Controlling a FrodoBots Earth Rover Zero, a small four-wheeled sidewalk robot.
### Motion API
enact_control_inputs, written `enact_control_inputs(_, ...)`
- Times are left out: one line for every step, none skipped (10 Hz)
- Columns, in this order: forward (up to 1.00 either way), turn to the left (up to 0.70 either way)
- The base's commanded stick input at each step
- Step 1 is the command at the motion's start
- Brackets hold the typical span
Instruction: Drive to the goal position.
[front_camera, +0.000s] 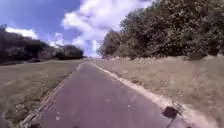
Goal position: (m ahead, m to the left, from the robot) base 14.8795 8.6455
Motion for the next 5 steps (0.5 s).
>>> enact_control_inputs(1.0,0.06)
enact_control_inputs(1.0,0.24)
enact_control_inputs(1.0,0.4)
enact_control_inputs(1.0,0.4)
enact_control_inputs(1.0,0.4)
